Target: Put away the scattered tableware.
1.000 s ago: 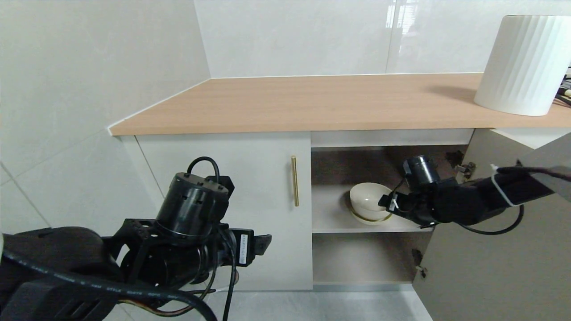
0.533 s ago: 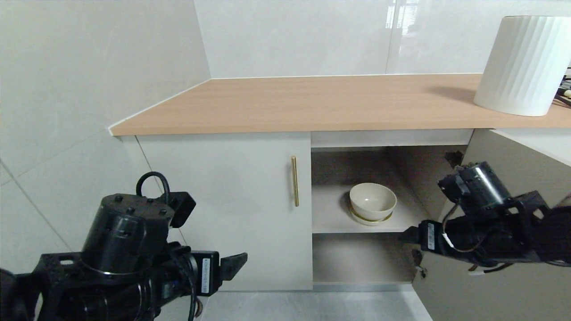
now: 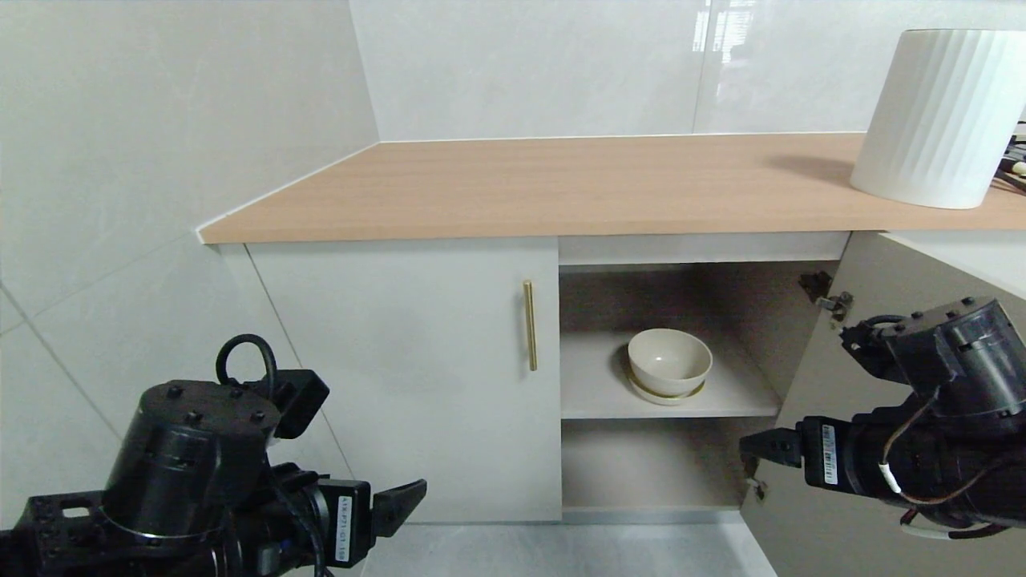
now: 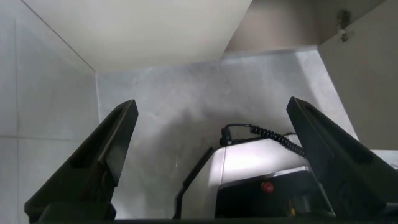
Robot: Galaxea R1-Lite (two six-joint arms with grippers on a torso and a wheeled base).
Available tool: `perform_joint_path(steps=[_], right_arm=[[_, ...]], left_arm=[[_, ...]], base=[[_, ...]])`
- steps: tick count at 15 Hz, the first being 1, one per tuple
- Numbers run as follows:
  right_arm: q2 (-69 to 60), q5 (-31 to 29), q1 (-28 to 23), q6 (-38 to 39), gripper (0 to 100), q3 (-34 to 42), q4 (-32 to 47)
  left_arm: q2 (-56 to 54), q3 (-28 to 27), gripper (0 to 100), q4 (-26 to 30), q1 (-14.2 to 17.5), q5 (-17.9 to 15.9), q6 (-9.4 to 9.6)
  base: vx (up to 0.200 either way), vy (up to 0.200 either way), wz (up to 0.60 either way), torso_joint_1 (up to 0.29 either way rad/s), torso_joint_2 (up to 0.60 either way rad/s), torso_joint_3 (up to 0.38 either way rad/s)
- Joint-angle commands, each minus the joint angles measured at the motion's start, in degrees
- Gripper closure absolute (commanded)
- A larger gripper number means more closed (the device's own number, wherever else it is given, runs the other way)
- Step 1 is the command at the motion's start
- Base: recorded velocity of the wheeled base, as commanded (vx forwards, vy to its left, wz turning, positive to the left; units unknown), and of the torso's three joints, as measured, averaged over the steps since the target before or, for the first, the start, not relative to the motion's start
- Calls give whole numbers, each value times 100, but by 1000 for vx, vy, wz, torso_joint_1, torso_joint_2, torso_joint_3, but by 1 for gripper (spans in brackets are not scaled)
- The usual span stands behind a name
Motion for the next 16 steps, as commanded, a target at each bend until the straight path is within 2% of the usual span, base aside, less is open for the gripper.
perform_joint_path(steps=[1, 16], right_arm=[[147, -4, 30, 5, 0, 7, -3], [270, -4, 188, 23, 0, 42, -3]], left_arm=[[189, -24, 0, -13, -4, 10, -12], [163, -33, 0, -4, -4, 19, -12]], base=[[-200, 0, 0, 12, 2, 2], [-200, 0, 0, 2, 2, 2]])
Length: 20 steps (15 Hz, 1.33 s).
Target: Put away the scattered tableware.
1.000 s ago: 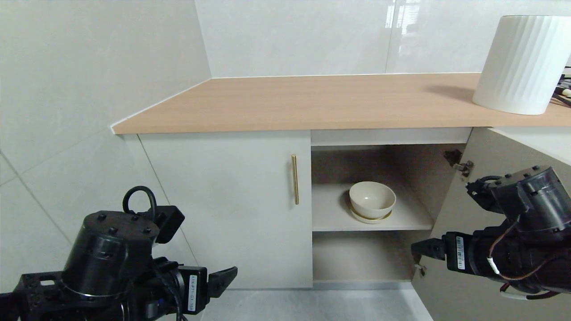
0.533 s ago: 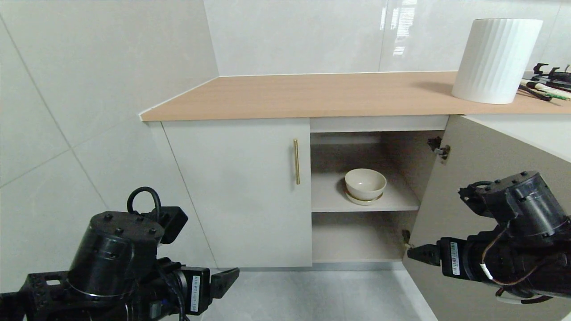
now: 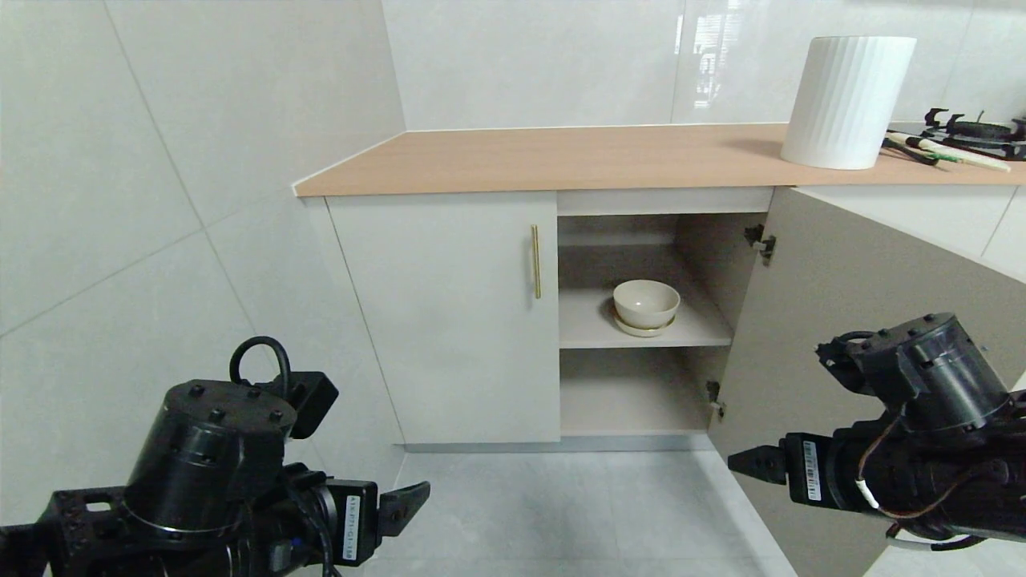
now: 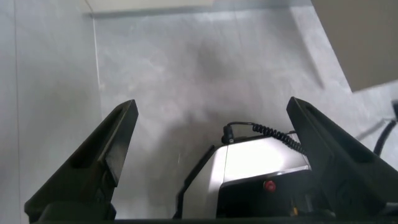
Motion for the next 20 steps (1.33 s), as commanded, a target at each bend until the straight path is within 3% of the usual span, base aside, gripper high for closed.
perform_joint_path(steps=[1, 14, 20], right_arm=[[36, 4, 6, 1, 0, -4, -1], [28, 4, 6, 10, 0, 57, -1], [1, 4, -99, -17, 0, 66, 8]], left_arm=[[38, 0, 0, -1, 1, 3, -4], [64, 0, 0, -1, 10, 91, -4], [73, 9, 0, -1, 10, 100, 5]], base=[[0, 0, 0, 0, 0, 0], [0, 0, 0, 0, 0, 0], [0, -200, 0, 5, 3, 5]])
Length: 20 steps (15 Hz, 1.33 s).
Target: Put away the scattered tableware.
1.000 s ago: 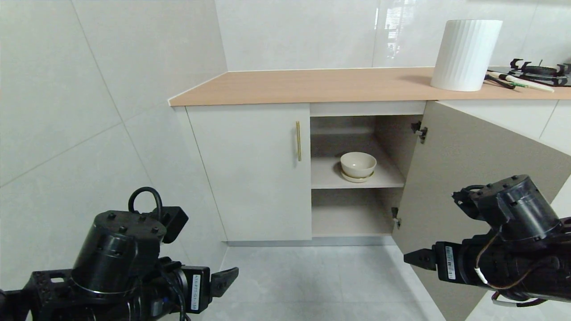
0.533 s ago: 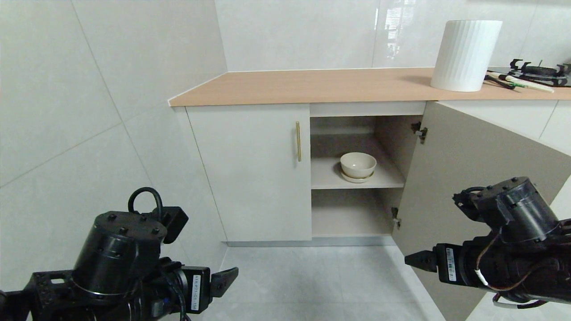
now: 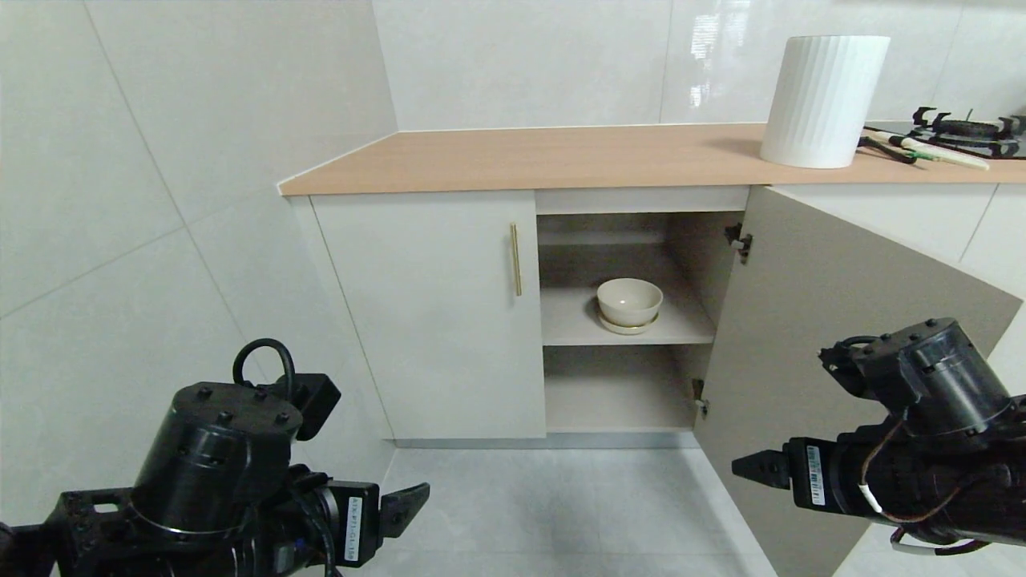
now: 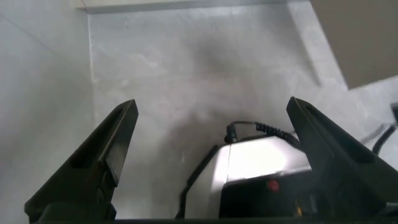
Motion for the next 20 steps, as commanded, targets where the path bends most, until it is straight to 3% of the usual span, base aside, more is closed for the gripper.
perform_joint_path(steps=[1, 7, 12, 15, 18, 20], right_arm=[[-4, 5, -71, -12, 0, -1, -1], [32, 75, -835, -153, 0, -511, 1133], [5, 49, -2189, -944, 0, -1012, 2047], [190, 66, -3129, -1207, 0, -1267, 1924], [550, 66, -3305, -1128, 0, -1249, 1159], [902, 66, -3200, -654, 0, -1196, 685]], left_arm=[[15, 0, 0, 4, -1, 1, -3], [23, 0, 0, 4, -1, -8, -3], [41, 9, 0, 4, -1, -8, -3], [41, 9, 0, 4, 8, -8, -3], [50, 9, 0, 4, 8, -8, -3], [41, 9, 0, 4, 8, -8, -3]], base=[[0, -200, 0, -2, 2, 2], [0, -200, 0, 1, -1, 5], [0, -120, 0, 2, 0, 0], [0, 0, 0, 0, 0, 0], [0, 0, 0, 0, 0, 0], [0, 0, 0, 0, 0, 0]])
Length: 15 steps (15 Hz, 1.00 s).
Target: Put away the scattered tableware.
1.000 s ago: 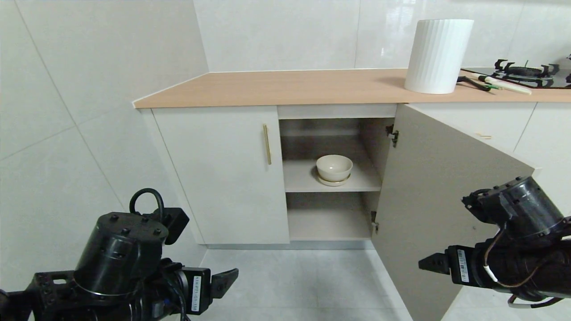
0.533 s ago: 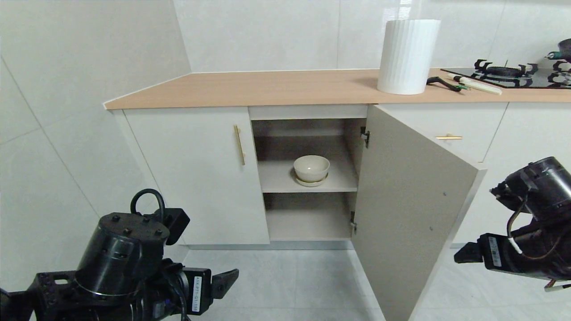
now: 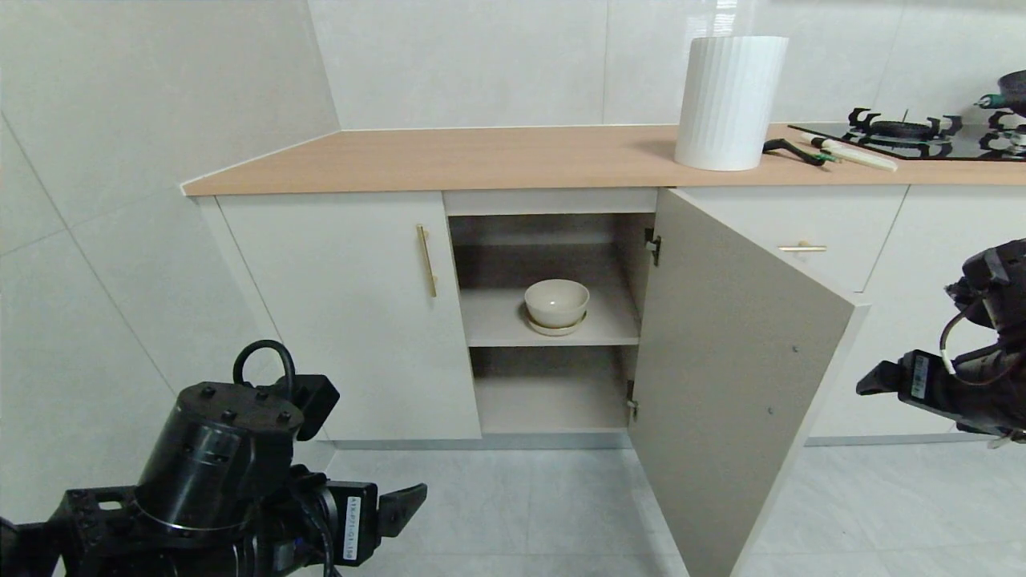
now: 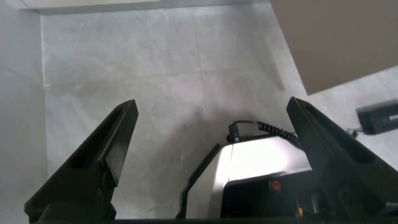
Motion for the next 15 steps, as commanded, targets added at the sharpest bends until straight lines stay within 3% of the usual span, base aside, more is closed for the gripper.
perform_joint_path(steps=[1, 12, 15], right_arm=[[487, -3, 134, 298, 0, 54, -280], [496, 67, 758, 579, 0, 458, -1009], [549, 181, 1259, 570, 0, 361, -1053]], left_arm=[[4, -13, 0, -1, -3, -1, -1], [-31, -31, 0, -37, -3, -10, 17], [101, -338, 0, -89, 129, -19, 43]], base=[[0, 0, 0, 0, 0, 0], [0, 0, 0, 0, 0, 0], [0, 0, 0, 0, 0, 0]])
